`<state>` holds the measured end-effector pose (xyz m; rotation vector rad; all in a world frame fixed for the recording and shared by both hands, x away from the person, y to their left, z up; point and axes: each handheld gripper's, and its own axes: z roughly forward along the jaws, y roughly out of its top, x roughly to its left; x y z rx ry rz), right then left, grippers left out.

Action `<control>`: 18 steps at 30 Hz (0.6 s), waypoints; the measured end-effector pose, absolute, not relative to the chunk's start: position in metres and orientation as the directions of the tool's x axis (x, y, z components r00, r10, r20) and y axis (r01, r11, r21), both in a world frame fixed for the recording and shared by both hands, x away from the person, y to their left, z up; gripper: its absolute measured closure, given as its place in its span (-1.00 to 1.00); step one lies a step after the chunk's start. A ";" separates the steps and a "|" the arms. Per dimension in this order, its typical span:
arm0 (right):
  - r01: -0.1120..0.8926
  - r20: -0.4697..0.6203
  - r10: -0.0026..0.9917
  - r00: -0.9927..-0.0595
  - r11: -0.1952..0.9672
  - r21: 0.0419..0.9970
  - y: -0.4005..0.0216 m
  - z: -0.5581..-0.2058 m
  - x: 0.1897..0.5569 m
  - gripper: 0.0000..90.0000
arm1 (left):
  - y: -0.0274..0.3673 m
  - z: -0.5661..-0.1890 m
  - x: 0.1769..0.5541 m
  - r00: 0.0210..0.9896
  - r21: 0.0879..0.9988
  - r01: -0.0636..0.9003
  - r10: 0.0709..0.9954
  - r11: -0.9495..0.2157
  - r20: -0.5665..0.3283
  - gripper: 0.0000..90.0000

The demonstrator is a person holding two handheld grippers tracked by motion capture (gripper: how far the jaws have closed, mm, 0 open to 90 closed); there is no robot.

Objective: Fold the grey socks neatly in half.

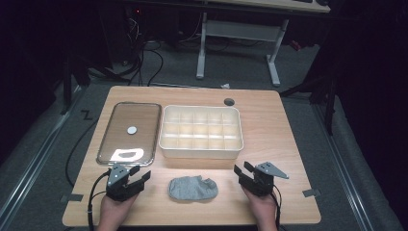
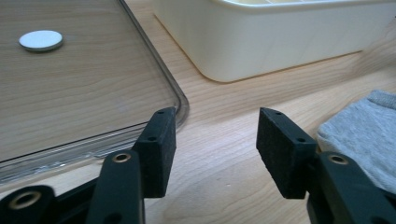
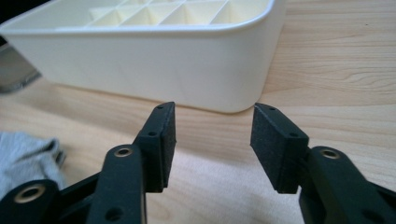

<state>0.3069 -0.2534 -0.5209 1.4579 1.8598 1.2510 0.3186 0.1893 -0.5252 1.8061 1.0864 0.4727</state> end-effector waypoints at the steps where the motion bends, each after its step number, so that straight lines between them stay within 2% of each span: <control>1: 0.499 0.152 0.930 -0.335 0.038 0.866 -0.252 -0.521 0.304 0.14 | 0.189 -0.526 0.319 0.532 0.864 0.475 0.837 -0.169 -0.128 0.04; 7: 0.484 0.118 0.933 -0.339 0.066 0.872 -0.253 -0.523 0.285 0.13 | 0.184 -0.527 0.322 0.552 0.851 0.480 0.827 -0.211 -0.107 0.01; 18: 0.481 0.126 0.930 -0.347 0.061 0.875 -0.255 -0.519 0.280 0.11 | 0.178 -0.525 0.319 0.575 0.845 0.485 0.810 -0.225 -0.115 0.03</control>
